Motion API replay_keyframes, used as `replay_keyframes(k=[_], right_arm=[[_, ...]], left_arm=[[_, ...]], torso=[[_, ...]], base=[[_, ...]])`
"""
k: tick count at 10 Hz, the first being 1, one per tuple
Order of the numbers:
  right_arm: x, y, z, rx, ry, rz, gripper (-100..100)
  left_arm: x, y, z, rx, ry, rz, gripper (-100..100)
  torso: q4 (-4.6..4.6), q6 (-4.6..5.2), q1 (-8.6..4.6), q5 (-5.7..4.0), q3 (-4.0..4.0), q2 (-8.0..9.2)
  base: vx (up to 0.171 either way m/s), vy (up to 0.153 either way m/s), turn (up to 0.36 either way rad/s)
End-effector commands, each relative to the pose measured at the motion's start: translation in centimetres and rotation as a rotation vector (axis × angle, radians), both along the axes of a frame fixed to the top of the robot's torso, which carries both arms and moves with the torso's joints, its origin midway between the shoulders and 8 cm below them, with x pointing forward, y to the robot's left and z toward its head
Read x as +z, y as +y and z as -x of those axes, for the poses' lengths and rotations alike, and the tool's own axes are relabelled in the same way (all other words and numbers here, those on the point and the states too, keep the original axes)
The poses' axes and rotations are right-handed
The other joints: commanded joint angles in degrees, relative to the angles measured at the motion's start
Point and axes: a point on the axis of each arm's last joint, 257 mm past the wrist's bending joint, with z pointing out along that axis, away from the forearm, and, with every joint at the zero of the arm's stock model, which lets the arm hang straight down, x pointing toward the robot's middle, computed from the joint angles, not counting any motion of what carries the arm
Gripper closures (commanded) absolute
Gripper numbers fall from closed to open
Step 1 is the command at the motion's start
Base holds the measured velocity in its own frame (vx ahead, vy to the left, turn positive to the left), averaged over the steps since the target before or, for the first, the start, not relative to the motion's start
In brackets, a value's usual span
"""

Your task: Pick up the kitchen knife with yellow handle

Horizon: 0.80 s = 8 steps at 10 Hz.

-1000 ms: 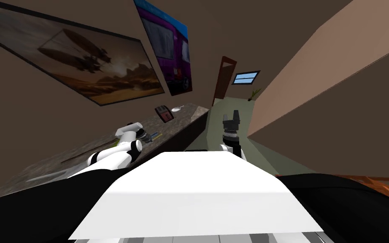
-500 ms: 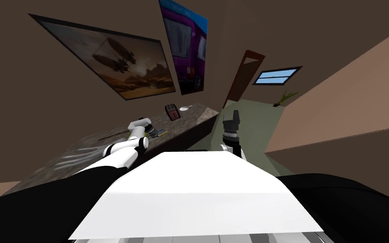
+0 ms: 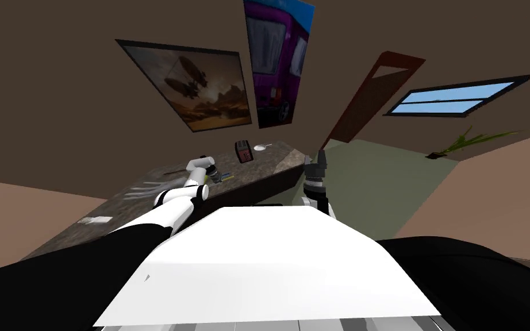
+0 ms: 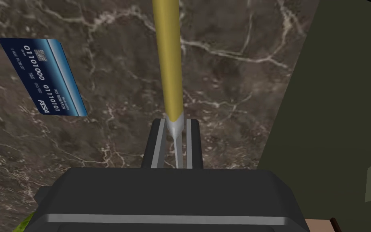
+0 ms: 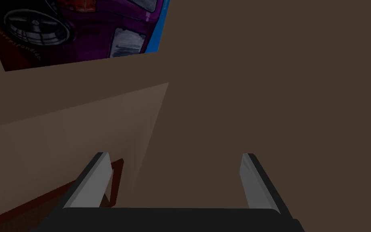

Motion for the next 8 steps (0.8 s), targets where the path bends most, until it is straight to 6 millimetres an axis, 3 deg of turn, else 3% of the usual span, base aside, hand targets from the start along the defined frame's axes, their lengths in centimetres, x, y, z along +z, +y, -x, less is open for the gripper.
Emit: replay_keyframes(k=[1, 3, 4, 6, 7, 8], right_arm=[[0.0, 0.0, 0.0, 0.0, 0.0, 0.0, 0], [0.0, 0.0, 0.0, 0.0, 0.0, 0.0, 0], [0.0, 0.0, 0.0, 0.0, 0.0, 0.0, 0], [0.0, 0.0, 0.0, 0.0, 0.0, 0.0, 0], [0.0, 0.0, 0.0, 0.0, 0.0, 0.0, 0], [0.0, 0.0, 0.0, 0.0, 0.0, 0.0, 0]], left_arm=[[0.2, -0.9, -1.5, -0.066, -0.003, -0.02, 100], [0.8, -1.5, -2.4, -0.077, 0.0, -0.019, 100], [1.6, -4.6, -4.5, -0.178, -0.015, -0.019, 100], [2.2, -4.8, -5.1, -0.202, -0.015, -0.04, 100], [2.0, -4.7, -4.8, -0.192, -0.011, -0.034, 100], [2.0, -4.6, -4.8, -0.194, -0.011, -0.036, 0]], torso=[[0.0, 0.0, 0.0, 0.0, 0.0, 0.0], [-0.02, -0.04, 0.19, 0.02, 0.05, 0.15], [0.03, 0.03, 0.36, 0.07, 0.18, 0.37], [-0.01, -0.03, 0.03, -0.02, 0.05, 0.13], [-0.01, -0.07, 0.17, 0.0, 0.06, 0.16], [0.0, 0.05, 0.34, 0.07, 0.12, 0.28]], base=[[0.144, -0.1, 0.425], [0.019, -0.037, 0.199], [0.051, -0.062, 0.275], [0.08, -0.094, 0.399], [0.026, -0.032, 0.085], [0.005, -0.007, -0.011]])
